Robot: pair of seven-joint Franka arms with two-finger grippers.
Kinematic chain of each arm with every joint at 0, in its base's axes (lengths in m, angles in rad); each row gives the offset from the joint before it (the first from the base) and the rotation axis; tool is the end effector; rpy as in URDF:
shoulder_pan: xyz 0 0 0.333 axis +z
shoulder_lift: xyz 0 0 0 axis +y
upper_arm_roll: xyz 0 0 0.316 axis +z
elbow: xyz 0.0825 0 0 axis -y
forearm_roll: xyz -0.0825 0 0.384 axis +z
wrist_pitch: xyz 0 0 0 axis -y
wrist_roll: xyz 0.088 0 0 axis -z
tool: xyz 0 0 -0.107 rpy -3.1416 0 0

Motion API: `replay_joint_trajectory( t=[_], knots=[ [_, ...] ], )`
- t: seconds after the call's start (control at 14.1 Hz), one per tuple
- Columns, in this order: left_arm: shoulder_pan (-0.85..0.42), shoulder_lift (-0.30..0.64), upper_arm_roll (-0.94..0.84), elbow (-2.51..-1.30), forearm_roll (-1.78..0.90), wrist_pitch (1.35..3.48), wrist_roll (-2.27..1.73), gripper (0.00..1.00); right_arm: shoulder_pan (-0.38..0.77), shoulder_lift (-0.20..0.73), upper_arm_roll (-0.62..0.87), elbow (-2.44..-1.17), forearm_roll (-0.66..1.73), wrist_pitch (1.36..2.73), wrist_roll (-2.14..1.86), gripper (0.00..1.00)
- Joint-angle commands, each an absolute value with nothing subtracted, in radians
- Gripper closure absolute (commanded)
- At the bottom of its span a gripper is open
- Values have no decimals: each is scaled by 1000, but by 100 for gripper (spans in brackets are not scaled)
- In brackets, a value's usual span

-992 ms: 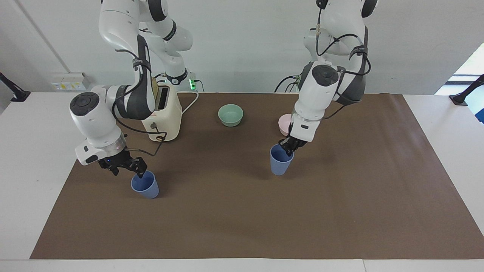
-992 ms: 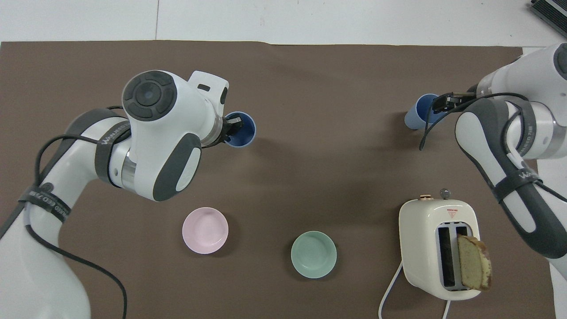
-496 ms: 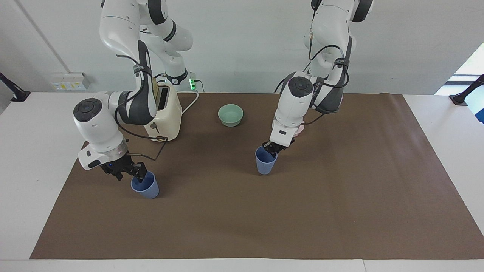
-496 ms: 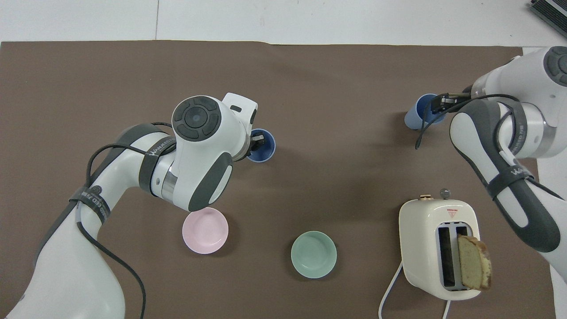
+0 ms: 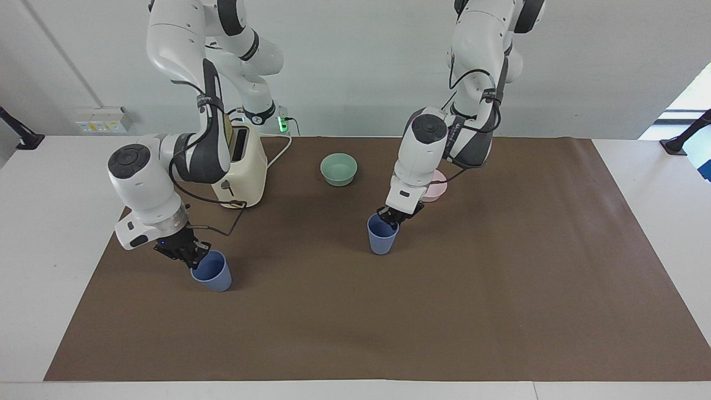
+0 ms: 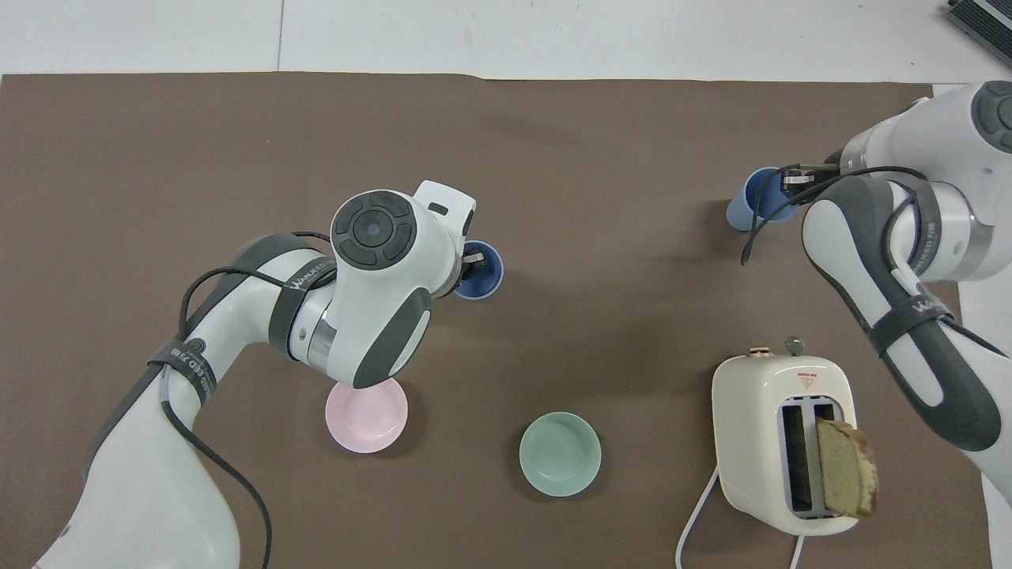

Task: Stack blue cups with both arms
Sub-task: 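Carry the blue cup toward the table center while the right gripper grasps its cup, then set the cup down, open the left gripper while the right gripper lifts its cup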

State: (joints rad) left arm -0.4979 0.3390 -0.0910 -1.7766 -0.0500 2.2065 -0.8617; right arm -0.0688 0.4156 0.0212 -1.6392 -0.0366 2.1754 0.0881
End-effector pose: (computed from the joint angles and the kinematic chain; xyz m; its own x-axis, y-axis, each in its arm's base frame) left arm 0.5433 -0.3593 0.3775 0.9531 0.3026 0.0036 0.3001 -0.9468 0.1162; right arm 0.6807 -0.0355 0.3876 0.9856 -0.1171 0.1219 -0.1195 -0.9927 0.0132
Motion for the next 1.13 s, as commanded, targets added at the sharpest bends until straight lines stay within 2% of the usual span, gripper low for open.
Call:
replay_joint_trajectory(
  t=[0.0,0.07,0.14,0.21,0.64,1.06],
  knots=[
    [-522,336,-72,-1796,-46,2235,-871,90,-71,408,23,-1637,-17,2174,68,100],
    [-520,336,-72,-1795,-46,2232,-870,54,-71,405,25,-1635,-15,2174,67,100],
    [-520,336,-71,-1790,-41,2223,-870,6,-69,399,28,-1635,-15,2172,67,100],
    [-522,334,-68,-1783,-25,2212,-870,0,-68,390,29,-1629,-15,2168,67,100],
    [-460,275,-60,-1769,52,2152,-858,0,-60,289,70,-1625,-17,2105,54,100],
    [-322,129,-63,-1776,54,1962,-576,0,-58,163,188,-1603,-14,2016,74,100]
  ],
)
